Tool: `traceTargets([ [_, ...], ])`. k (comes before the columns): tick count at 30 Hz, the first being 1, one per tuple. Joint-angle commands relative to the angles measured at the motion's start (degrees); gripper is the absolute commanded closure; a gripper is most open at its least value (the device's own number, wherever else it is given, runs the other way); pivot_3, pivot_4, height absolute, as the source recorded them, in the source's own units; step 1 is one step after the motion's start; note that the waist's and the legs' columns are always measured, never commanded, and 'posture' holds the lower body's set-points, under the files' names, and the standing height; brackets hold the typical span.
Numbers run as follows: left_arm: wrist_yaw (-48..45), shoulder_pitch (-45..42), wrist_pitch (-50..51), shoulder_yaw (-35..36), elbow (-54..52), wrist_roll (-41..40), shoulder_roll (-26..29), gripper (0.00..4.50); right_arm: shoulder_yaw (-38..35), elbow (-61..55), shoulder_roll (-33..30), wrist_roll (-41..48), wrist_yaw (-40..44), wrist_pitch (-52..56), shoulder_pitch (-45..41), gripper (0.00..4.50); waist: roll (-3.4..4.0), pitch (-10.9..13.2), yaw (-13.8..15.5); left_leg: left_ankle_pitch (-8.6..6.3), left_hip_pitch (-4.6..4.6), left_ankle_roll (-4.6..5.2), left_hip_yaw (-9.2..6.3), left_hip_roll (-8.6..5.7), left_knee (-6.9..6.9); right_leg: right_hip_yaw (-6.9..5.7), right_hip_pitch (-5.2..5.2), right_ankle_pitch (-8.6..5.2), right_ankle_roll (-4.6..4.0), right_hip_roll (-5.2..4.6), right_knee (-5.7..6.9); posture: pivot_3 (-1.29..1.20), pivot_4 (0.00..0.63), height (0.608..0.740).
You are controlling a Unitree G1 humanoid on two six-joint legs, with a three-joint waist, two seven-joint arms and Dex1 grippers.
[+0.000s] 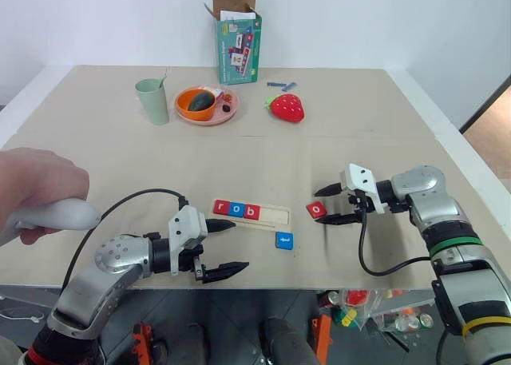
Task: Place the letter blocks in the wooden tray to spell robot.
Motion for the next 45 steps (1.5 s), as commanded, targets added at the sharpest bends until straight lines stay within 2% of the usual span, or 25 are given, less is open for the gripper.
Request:
traceTargets([
  [1,0.58,0.30,-0.18,1.27,-2.40,-0.51,0.40,0.00,-0.81,1.52,0.51,-0.01,1.33,-2.26,-2.04,2.20,0.00,0.00,-0.01,0.00,0.02,0.00,0.00,0.00,0.00,0.00,0.01,0.02,0.01,0.00,0.00,0.00,0.150,0.740],
  [3,0.83,0.38,-0.24,1.04,-2.44,-0.40,0.32,0.00,-0.87,2.32,0.82,-0.18,1.58,-2.85,-2.21,3.04,0.00,0.00,0.00,0.00,0.06,0.00,0.01,0.00,0.01,0.00,0.06,0.02,-0.03,0.00,0.00,0.00,0.150,0.740],
  [4,0.92,0.38,-0.23,0.94,-2.44,-0.37,0.28,0.00,-0.88,2.59,0.87,-0.25,1.77,-2.73,-2.27,3.29,0.00,0.00,0.00,0.00,0.07,0.00,0.01,0.00,0.02,0.00,0.08,0.01,-0.04,0.00,0.00,0.00,0.150,0.740],
  [5,0.98,0.38,-0.21,0.88,-2.45,-0.37,0.27,0.00,-0.92,2.76,0.87,-0.27,1.91,-2.66,-2.31,3.34,0.00,0.00,0.00,0.01,0.09,0.00,0.01,0.00,0.02,0.00,0.10,0.00,-0.05,0.00,0.00,0.00,0.150,0.740],
  [11,1.05,0.49,-0.50,0.85,-1.89,-0.26,0.44,0.00,-2.66,-1.22,0.23,1.76,1.72,1.07,-1.33,3.34,0.00,0.00,0.01,0.01,0.13,-0.01,0.01,0.00,0.02,0.00,0.13,-0.03,-0.11,-0.01,0.00,0.00,0.150,0.740],
  [18,3.26,1.05,-2.15,3.15,1.55,0.28,-0.94,0.00,-3.70,-24.98,-0.67,7.66,-0.40,21.95,4.11,3.34,0.01,0.00,0.06,0.00,0.15,-0.01,-0.03,0.02,-0.02,-0.03,0.12,0.02,0.02,0.00,0.06,0.00,0.150,0.740],
  [22,3.93,1.02,-3.00,3.26,2.87,1.06,-1.34,0.00,-2.64,-37.15,0.55,9.01,-5.37,33.83,6.60,3.34,0.01,0.00,0.12,0.00,0.15,-0.01,-0.04,0.02,-0.01,-0.06,0.10,-0.05,-0.04,0.00,0.10,0.00,0.150,0.740],
  [25,4.01,0.81,-3.30,3.10,3.22,1.42,-1.50,0.00,-0.97,-41.90,1.91,8.16,-9.10,39.45,7.39,3.34,0.01,0.00,0.12,0.00,0.14,-0.01,-0.02,0.02,-0.01,-0.04,0.08,-0.08,-0.11,0.00,0.10,0.00,0.150,0.740],
  [32,4.29,0.74,-3.24,4.06,2.72,0.34,-2.87,0.00,3.92,-40.59,4.09,3.66,-14.01,39.01,7.31,3.34,0.01,0.00,0.12,0.01,0.12,-0.02,0.02,0.00,0.01,-0.03,0.06,-0.09,-0.14,-0.02,0.09,0.00,0.150,0.740],
  [45,5.09,2.16,-2.97,4.02,1.01,0.63,-2.91,0.00,7.07,-39.16,7.67,2.15,-14.92,39.34,5.16,3.34,0.01,0.00,0.08,0.01,0.04,-0.02,-0.02,0.02,-0.01,-0.07,0.00,-0.01,0.02,0.00,0.09,0.00,0.150,0.740],
])
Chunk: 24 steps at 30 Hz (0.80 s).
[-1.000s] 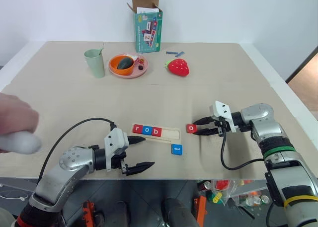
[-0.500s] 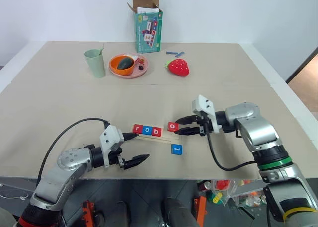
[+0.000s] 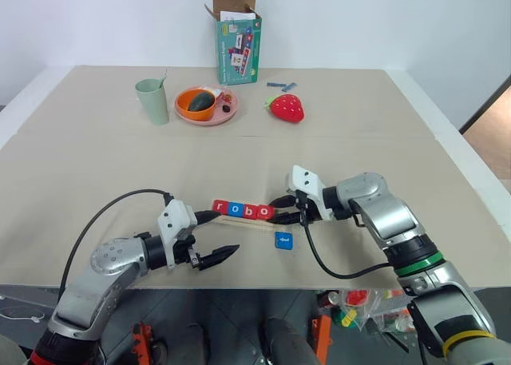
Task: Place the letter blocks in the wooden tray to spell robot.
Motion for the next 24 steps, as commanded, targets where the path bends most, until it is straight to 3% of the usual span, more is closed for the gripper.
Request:
traceTargets([
  [1,0.15,0.38,-0.97,0.77,-2.49,-0.45,-0.05,0.00,-0.02,-0.94,0.22,0.17,0.26,-0.02,-1.55,3.34,0.00,0.00,0.00,0.00,0.00,0.00,0.01,0.00,0.00,0.01,0.00,0.00,0.00,0.00,0.00,0.00,0.150,0.740],
  [24,0.02,0.11,-1.08,0.05,-1.78,0.65,-0.14,0.00,0.07,0.11,-0.31,-0.83,-0.77,-1.25,-0.95,3.34,0.00,0.00,0.00,0.00,0.00,0.00,0.00,0.00,0.00,0.00,-0.02,-0.04,-0.07,0.00,0.00,0.00,0.150,0.740],
])
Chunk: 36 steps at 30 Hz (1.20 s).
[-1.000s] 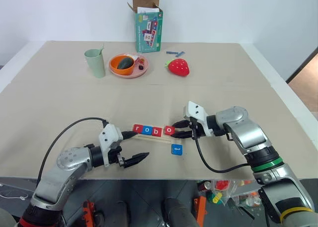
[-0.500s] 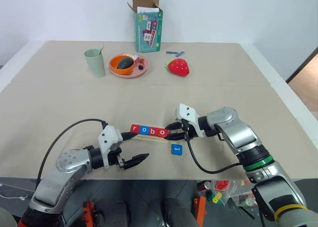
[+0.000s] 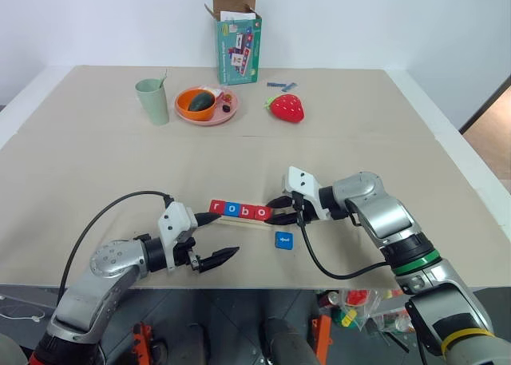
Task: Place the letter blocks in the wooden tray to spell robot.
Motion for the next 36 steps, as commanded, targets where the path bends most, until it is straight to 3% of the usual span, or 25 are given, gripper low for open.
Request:
traceTargets([
  [1,-0.03,-0.53,-1.07,0.02,-1.21,0.05,-0.20,0.00,-0.77,0.04,-0.29,-0.15,-0.49,-0.70,-0.59,3.34,0.00,0.00,0.00,0.00,0.00,0.00,0.00,0.00,0.00,0.00,0.00,0.00,0.00,0.00,0.00,0.00,0.150,0.740],
  [19,0.30,-0.25,-1.05,0.00,-1.56,0.49,-0.52,0.00,-0.68,2.83,0.49,0.21,0.10,0.13,-1.27,3.34,-0.01,-0.01,0.00,0.00,0.02,0.00,0.00,0.00,0.01,0.01,0.01,0.01,-0.08,0.01,0.00,0.00,0.150,0.740],
  [20,0.28,-0.28,-1.04,0.01,-1.53,0.51,-0.53,0.00,-0.75,2.79,0.50,0.29,0.09,0.24,-1.30,2.21,-0.01,-0.01,0.00,0.00,0.02,0.00,0.00,0.00,0.01,0.01,0.02,0.01,-0.08,0.00,0.00,0.00,0.150,0.740],
  [23,0.20,-0.44,-1.01,0.03,-1.36,0.55,-0.51,0.00,-1.18,2.33,0.56,0.70,-0.13,0.43,-1.52,1.11,-0.01,-0.01,0.00,0.00,0.02,0.00,0.00,0.00,0.02,0.01,0.02,0.00,-0.09,0.00,0.00,0.00,0.150,0.740],
  [27,-0.04,-0.60,-1.06,-0.02,-1.21,0.62,-0.43,0.00,-2.29,0.28,0.49,1.61,-0.56,0.59,-1.53,0.05,-0.01,-0.01,-0.01,0.01,0.01,0.00,0.01,0.00,0.02,0.02,0.00,0.00,-0.09,0.00,0.00,0.00,0.150,0.740],
  [36,-0.98,-0.77,-1.24,0.48,-1.26,0.35,0.05,0.00,-10.15,-15.10,-3.97,7.21,-3.41,5.48,3.57,0.05,-0.01,-0.01,0.16,-0.01,-0.16,-0.02,-0.06,-0.01,-0.02,-0.02,-0.10,-0.03,0.16,0.00,0.00,0.00,0.150,0.740],
])
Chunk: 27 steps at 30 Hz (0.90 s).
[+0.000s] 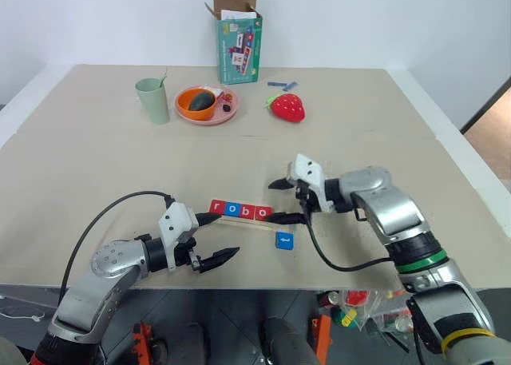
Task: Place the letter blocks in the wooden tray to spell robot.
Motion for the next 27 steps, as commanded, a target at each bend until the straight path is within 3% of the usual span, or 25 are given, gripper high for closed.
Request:
traceTargets([
  [1,-0.96,-0.79,-1.22,0.75,-1.32,-0.94,0.38,0.00,-4.03,-7.39,-2.53,2.99,-0.68,0.80,3.30,0.05,0.00,0.00,0.04,0.00,0.00,-0.01,-0.01,0.00,0.00,0.00,0.00,-0.01,0.01,0.00,-0.01,0.00,0.150,0.740],
  [6,-3.12,-1.56,-0.27,0.87,-1.83,-2.98,0.91,0.00,-6.68,-15.93,-7.67,6.04,0.38,-0.30,12.81,0.05,0.00,0.00,0.19,-0.01,-0.03,-0.01,-0.01,-0.03,-0.01,0.01,0.00,-0.07,0.01,-0.02,-0.02,0.00,0.150,0.740],
  [11,-3.93,-2.75,0.09,0.10,-1.75,-3.24,1.14,0.00,-6.81,-17.32,-9.24,5.92,-1.43,-2.25,19.53,0.05,-0.01,0.00,0.04,0.00,0.03,0.00,0.03,-0.02,0.02,0.04,0.01,-0.12,-0.26,-0.01,-0.02,0.00,0.150,0.740],
  [27,-3.77,-2.73,0.12,-0.29,-2.12,-2.06,1.70,0.00,-4.73,-14.98,-8.08,5.58,-4.14,-5.89,25.23,0.05,-0.01,0.00,0.06,0.05,0.06,-0.04,0.04,-0.03,0.06,0.07,0.04,-0.07,-0.30,0.00,-0.02,0.00,0.150,0.740],
])
